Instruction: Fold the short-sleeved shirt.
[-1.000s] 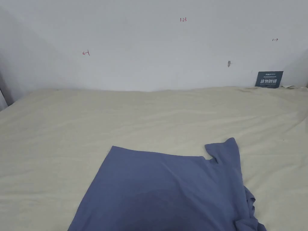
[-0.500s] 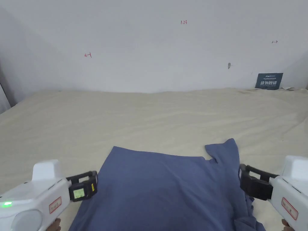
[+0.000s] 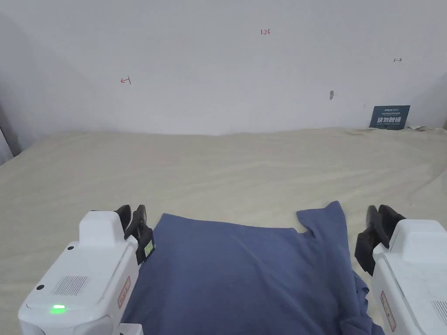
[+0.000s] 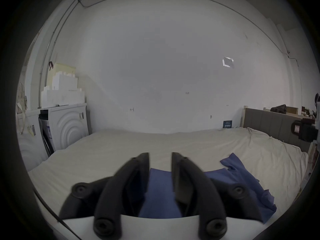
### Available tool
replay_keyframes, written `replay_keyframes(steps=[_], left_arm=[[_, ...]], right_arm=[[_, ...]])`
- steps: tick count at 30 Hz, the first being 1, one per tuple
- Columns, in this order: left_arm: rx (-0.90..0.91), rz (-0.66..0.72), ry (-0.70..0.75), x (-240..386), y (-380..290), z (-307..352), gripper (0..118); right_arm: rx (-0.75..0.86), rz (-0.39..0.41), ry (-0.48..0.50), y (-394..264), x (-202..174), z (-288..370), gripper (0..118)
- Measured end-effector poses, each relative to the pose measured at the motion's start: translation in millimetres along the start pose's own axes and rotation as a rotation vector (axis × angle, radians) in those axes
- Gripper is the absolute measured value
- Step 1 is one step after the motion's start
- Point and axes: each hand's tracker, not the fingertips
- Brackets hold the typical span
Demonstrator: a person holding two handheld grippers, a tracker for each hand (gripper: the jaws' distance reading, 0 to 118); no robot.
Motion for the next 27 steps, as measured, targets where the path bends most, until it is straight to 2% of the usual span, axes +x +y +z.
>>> replay_keyframes(steps=[2,3,11,16,22,27], left_arm=[[0.003,-0.032,0.014,5,-4,2,3],[0.006,-0.048,0.017,6,-7,4,0],[-0.032,-0.041,-0.015,7,-11,-5,0],[-0.102,-0.056,-0.038,6,-2,-38,0],[-0.268,-0.077,-0.091,1,11,-122,0],[-0.401,-0.011,-0.132,-7,8,-210,0]], right_arm=[[0.023,0.030,-0.022,-3,-2,4,1],[0.028,0.038,-0.018,-4,-2,6,0],[0.011,0.033,-0.009,-9,0,2,0],[0.007,0.031,-0.009,-7,2,-14,0],[-0.008,0.030,-0.009,-8,0,-46,0],[-0.025,0.039,-0.003,-14,-4,-78,0]])
